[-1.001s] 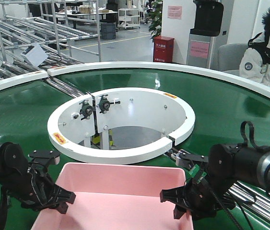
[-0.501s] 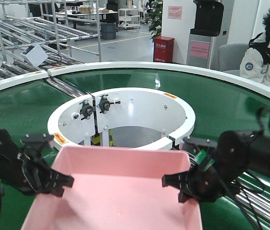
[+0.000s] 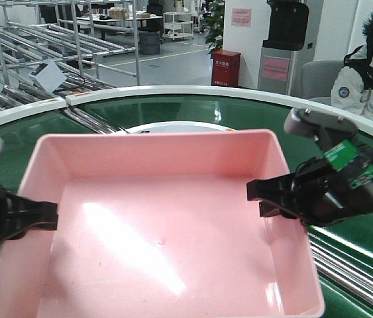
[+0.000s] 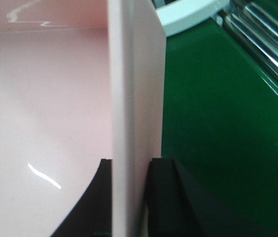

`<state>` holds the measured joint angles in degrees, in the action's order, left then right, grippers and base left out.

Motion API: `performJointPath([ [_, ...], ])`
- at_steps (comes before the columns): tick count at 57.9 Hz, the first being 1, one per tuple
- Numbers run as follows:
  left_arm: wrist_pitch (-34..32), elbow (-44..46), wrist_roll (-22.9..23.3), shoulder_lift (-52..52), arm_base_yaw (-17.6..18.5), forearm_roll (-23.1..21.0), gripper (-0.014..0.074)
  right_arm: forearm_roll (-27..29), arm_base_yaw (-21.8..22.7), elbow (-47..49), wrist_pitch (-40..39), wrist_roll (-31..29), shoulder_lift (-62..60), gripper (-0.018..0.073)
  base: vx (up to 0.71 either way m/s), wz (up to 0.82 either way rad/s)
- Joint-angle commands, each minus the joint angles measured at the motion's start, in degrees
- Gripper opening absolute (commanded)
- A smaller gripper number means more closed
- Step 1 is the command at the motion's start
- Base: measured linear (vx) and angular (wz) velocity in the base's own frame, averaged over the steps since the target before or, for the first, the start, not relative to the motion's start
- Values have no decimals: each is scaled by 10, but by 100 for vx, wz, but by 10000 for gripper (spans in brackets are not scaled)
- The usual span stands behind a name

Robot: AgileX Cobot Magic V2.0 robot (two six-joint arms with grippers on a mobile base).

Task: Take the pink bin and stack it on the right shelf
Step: 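Close both grippers on the bin walls and lift the pink bin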

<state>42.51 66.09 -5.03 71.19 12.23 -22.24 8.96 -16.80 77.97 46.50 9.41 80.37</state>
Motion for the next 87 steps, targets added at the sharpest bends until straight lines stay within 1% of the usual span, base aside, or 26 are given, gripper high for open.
performJointPath([
  [1,-35,4,3,-61,-3,-1,-2,-11,9,10,-55,0,-48,-10,0,0],
  [6,-34,5,15,-79,-3,-1,-2,-11,9,-15,-68,0,-67,-10,0,0],
  [13,-14,5,15,-83,-3,-1,-2,-11,9,-39,-74,3,-89,-10,0,0],
  [20,-3,5,15,-79,-2,-4,-2,-9,9,-39,-69,2,-99,-8,0,0],
  [87,-5,5,15,-80,-2,-4,-2,-10,9,-39,-67,1,-96,-8,-1,1],
])
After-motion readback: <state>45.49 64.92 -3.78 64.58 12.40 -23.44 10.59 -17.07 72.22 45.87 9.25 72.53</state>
